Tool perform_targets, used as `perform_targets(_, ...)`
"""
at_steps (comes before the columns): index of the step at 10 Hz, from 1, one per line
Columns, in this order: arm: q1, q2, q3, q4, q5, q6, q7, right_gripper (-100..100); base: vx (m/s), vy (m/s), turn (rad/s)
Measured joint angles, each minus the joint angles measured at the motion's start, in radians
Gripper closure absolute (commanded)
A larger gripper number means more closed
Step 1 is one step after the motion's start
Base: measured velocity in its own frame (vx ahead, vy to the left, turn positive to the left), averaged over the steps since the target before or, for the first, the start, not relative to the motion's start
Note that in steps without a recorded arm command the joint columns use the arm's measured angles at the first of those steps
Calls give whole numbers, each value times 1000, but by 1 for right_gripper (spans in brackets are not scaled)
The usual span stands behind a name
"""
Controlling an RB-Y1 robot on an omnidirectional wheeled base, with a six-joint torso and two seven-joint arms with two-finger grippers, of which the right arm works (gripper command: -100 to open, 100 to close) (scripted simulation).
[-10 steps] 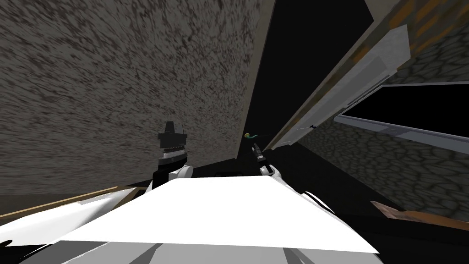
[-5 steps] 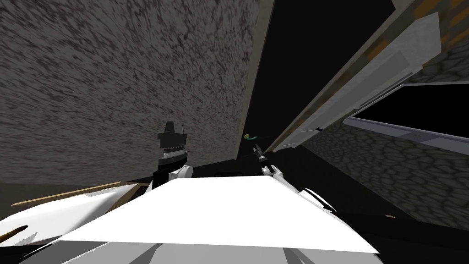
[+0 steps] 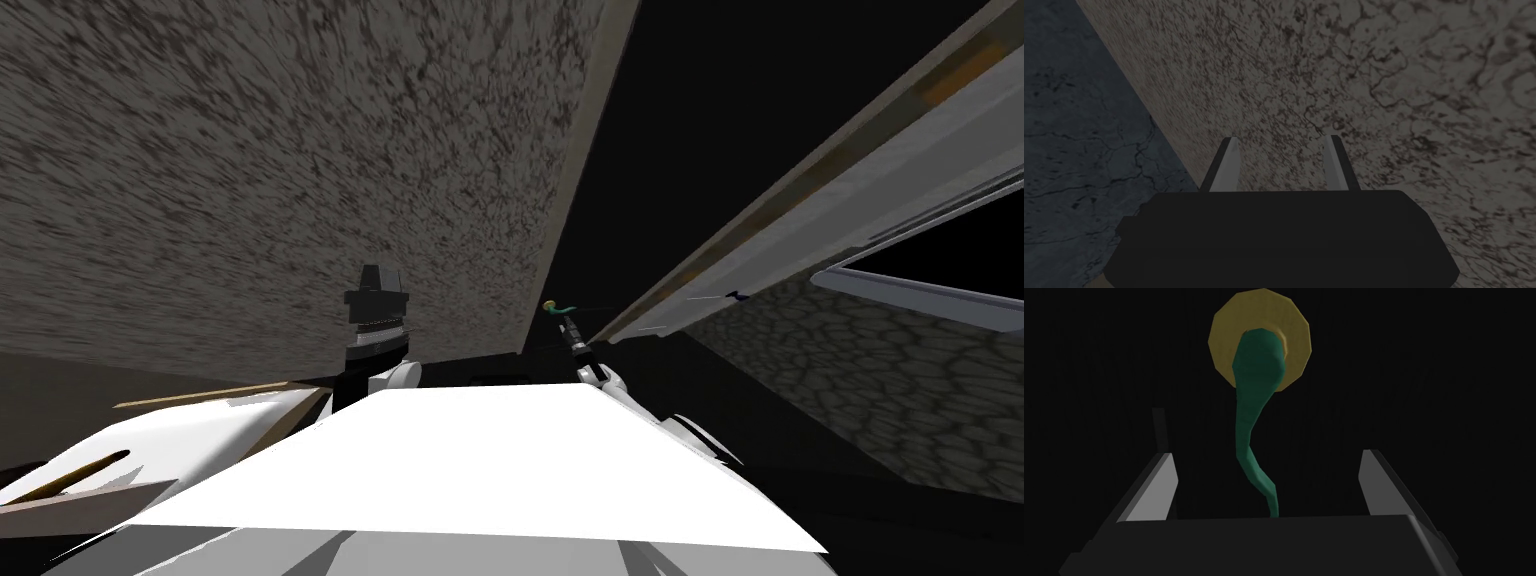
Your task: Pull the door open
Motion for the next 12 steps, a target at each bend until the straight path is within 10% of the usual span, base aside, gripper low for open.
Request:
perform_targets(4, -3, -7, -46, 90, -19, -47, -16, -100, 137, 22, 162)
perform_targets(5, -4, -8, -47, 93, -20, -51, -19, 100, -4, 2, -17)
perform_targets(12, 2, -18, -41, 89, -24, -53, -22, 100, -50, -21, 49)
